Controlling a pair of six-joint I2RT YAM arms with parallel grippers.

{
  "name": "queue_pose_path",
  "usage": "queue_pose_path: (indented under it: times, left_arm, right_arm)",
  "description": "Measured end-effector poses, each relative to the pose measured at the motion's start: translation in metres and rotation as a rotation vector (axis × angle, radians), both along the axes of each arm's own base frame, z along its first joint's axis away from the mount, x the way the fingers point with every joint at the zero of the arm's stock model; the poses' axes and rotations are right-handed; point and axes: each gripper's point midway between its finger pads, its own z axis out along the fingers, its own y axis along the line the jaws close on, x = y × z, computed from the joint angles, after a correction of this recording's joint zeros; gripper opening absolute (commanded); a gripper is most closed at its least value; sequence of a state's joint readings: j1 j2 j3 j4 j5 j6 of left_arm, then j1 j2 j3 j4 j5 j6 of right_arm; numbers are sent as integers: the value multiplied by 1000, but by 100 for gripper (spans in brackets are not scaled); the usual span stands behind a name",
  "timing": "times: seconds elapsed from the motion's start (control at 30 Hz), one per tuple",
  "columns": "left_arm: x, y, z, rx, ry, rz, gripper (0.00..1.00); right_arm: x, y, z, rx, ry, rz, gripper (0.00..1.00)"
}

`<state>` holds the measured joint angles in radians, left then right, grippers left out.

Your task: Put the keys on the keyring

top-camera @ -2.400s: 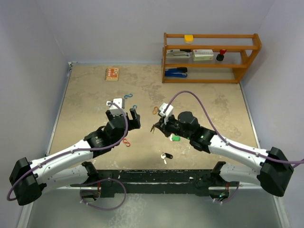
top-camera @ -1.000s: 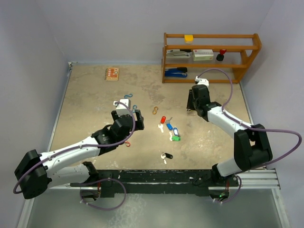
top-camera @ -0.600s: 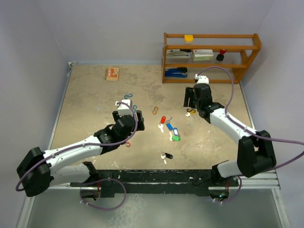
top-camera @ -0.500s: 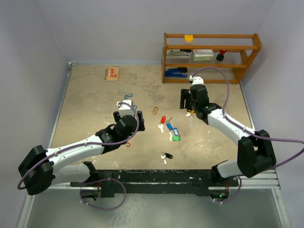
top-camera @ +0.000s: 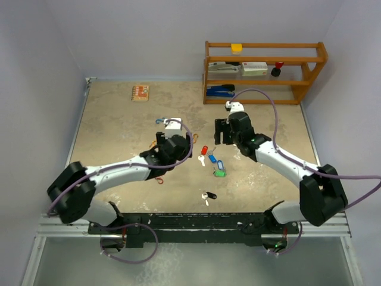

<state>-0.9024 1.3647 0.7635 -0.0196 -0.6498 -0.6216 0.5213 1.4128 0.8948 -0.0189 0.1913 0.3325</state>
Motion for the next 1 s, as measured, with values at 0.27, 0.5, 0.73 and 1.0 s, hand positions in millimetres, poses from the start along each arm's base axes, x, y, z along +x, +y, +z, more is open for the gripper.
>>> queue_pose_path:
  times: [0.27,0.5,0.73,1.0]
  left_arm:
    - [45,-39,-33,82,69,-57,79]
    - [64,-59,-69,142,123,-120,78]
    - [80,-77,-84,173,124,-158,77]
    - [91,-74,-93,205,127,-154,74]
  right_arm:
    - [-20,-11,21,36,-27,-14,81]
    - [-36,-25,33,35,-63,-33,82]
    - [-40,-33,34,14,-67,-48,82]
    - [-41,-34,33,4,-65,-47,82]
